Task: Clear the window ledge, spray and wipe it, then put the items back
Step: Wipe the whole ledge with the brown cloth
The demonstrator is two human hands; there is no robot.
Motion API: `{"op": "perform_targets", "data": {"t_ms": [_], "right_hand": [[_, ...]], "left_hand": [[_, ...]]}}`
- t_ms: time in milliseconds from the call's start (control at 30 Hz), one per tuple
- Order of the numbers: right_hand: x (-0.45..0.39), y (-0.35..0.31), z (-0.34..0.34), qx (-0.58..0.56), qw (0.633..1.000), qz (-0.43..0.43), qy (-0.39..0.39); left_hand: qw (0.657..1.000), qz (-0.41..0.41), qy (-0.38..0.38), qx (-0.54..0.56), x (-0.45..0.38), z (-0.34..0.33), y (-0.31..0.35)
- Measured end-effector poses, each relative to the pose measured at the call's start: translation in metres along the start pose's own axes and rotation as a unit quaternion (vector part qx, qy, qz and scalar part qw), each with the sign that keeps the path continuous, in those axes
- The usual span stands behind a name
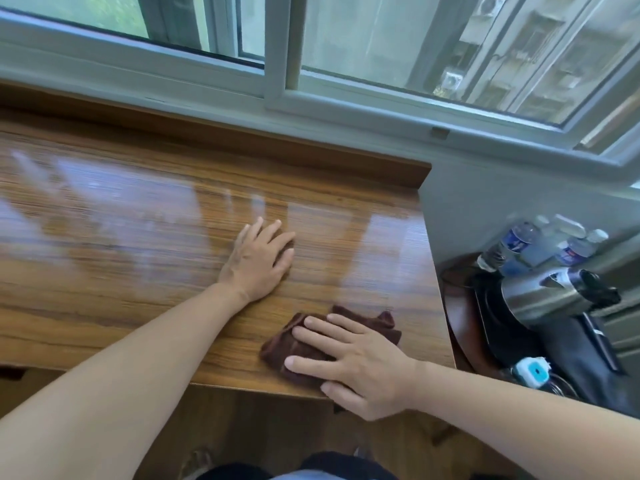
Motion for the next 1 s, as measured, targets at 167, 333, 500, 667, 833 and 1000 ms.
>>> {"op": "perform_targets", "data": {"t_ms": [167,333,500,667,833,1000], "right_hand": [[-0.001,0.063,0.000,-0.007,0.996,-0.081,0.022],[0.007,0.050,-0.002,0.008,0.992,-0.117,0.035],[0.036,0.041,-0.009,-0.008,1.000,-0.023,-0.004],[0.039,0.096,-0.011,-0.014,0.973,-0.227,0.040],[0.067,0.029,-0.016,0.007,0.997,-0.071,0.009],[0.074,0.080,-0.020,-0.002,0.994,-0.112,0.012]], "left_hand": [[1.000,0.007,-0.014,-0.024,-0.002,-0.006,0.002],[0.999,0.009,-0.015,-0.027,0.001,-0.002,0.002],[0.999,0.009,-0.023,-0.024,0.001,-0.001,0.007],[0.999,0.007,-0.015,-0.045,0.004,0.002,0.010],[0.986,-0.083,0.027,-0.141,0.009,0.006,0.048],[1.000,0.017,0.005,-0.020,0.006,-0.025,0.082]]}}
Point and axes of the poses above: each hand's wrist, its own x-axis away from the middle knuckle, its own z-axis out of the back of the hand, y = z × x, the point moved 9 cm from there along -x, towards the middle knuckle, and after that the axes turned 7 degrees about x, right-handed, at the moved point
